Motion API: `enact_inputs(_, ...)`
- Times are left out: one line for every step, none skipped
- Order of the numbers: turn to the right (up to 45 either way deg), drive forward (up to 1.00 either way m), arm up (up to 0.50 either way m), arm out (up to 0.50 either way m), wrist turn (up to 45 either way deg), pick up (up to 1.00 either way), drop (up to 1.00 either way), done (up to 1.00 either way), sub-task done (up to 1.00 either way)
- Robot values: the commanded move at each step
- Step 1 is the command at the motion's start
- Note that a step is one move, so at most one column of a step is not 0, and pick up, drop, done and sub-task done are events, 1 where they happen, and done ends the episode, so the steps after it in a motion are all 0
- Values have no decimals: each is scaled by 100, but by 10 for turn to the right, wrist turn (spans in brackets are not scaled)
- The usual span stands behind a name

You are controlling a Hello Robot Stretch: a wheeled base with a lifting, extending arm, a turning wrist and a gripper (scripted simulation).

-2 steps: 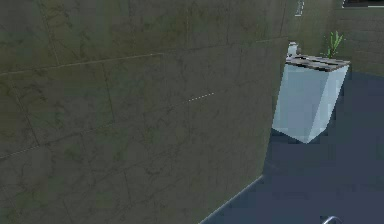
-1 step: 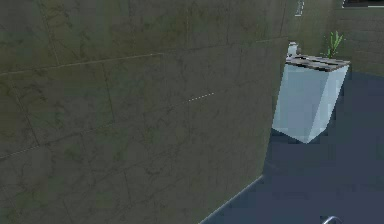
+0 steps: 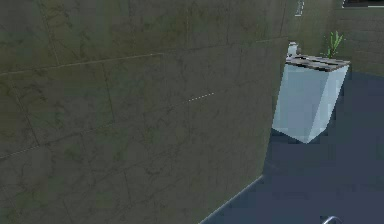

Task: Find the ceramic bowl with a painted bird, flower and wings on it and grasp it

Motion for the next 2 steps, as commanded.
enact_inputs(0,0,0,0,450,0,0,0,0)
enact_inputs(0,0,0,0,450,0,0,0,0)
